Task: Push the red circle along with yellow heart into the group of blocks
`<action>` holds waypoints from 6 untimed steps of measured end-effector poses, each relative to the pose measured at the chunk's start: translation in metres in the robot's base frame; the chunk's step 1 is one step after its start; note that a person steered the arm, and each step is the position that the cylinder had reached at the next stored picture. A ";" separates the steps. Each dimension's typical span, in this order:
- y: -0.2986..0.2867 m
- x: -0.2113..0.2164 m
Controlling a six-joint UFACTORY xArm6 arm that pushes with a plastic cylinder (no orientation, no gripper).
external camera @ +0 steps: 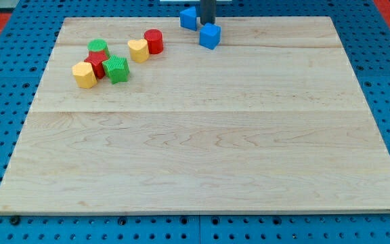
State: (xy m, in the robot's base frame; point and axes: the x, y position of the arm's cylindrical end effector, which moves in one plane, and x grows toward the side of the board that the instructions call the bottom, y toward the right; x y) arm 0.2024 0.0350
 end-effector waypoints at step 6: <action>-0.159 0.054</action>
